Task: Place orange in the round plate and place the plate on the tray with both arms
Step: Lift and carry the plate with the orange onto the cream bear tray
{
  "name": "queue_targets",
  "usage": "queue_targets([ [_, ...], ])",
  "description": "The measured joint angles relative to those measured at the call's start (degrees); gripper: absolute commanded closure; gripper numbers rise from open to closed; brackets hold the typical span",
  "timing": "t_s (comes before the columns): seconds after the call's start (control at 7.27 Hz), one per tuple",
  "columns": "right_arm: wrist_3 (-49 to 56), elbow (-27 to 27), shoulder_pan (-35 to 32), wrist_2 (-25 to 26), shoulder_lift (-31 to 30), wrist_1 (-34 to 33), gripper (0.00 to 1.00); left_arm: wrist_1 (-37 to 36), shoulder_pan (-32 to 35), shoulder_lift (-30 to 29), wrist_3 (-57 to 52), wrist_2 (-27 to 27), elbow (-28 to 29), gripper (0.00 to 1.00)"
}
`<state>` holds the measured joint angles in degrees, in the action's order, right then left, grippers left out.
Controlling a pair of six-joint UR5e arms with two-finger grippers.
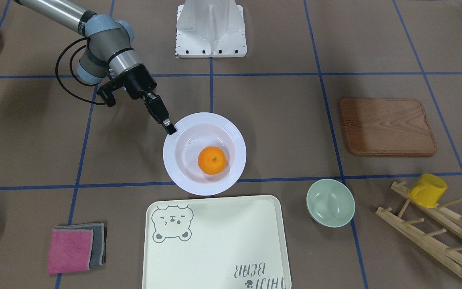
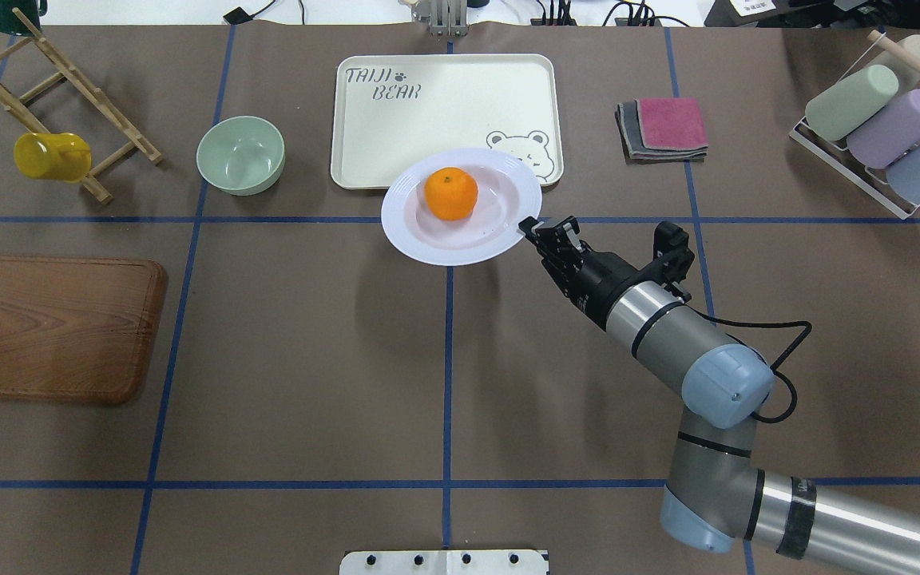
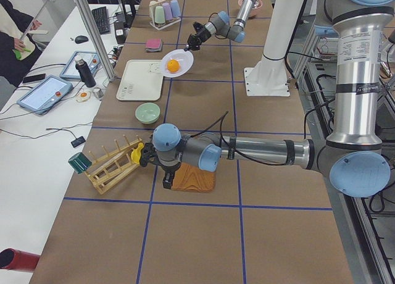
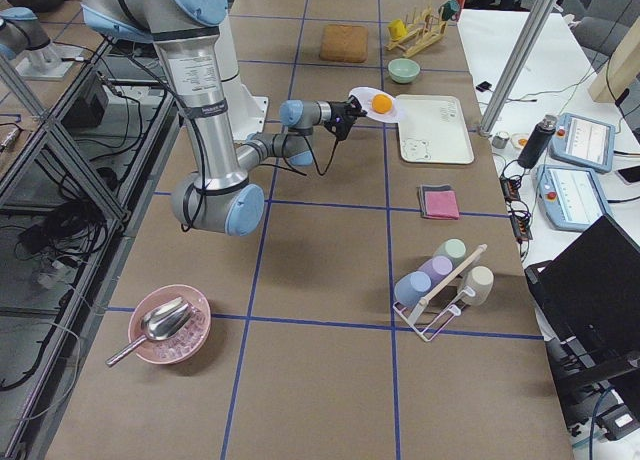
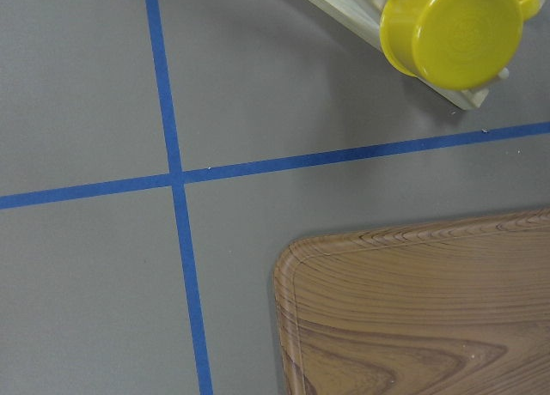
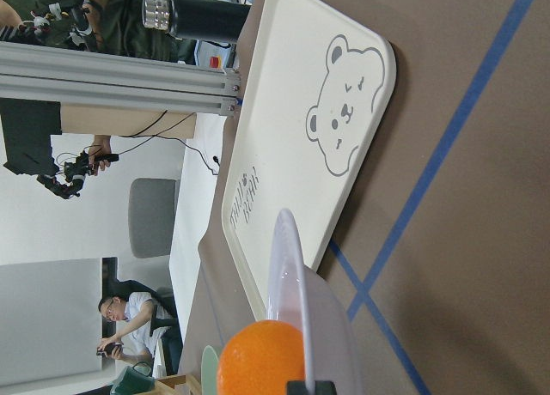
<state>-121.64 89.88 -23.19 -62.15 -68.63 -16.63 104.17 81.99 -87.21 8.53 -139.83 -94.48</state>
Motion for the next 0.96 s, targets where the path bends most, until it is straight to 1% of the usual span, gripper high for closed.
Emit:
queue_targets([
  [0.14,-0.3,-2.5,-2.5,-0.4,3.0,-2.5,1.0,0.0,0.0,0.0,0.0,0.0,0.0,0.01],
  [0.28,-1.5,-7.1,-4.7,-0.8,6.7,-4.4,1.0,0.1,0.0,0.1,0.0,0.1,-0.1,0.01],
  [0.55,-5.2,-19.0,-8.2,-1.8,14.9,-5.6,1.0,0.1,0.0,0.2,0.0,0.1,-0.2,0.01],
  [0.83,-8.2,-28.4,-10.2,-2.1,21.4,-5.9,1.0,0.2,0.0,0.2,0.0,0.1,-0.3,0.01],
  [0.96,-9.4,-31.8,-10.9,-2.1,23.8,-6.0,0.54,0.2,0.0,0.2,0.0,0.1,-0.3,0.01],
])
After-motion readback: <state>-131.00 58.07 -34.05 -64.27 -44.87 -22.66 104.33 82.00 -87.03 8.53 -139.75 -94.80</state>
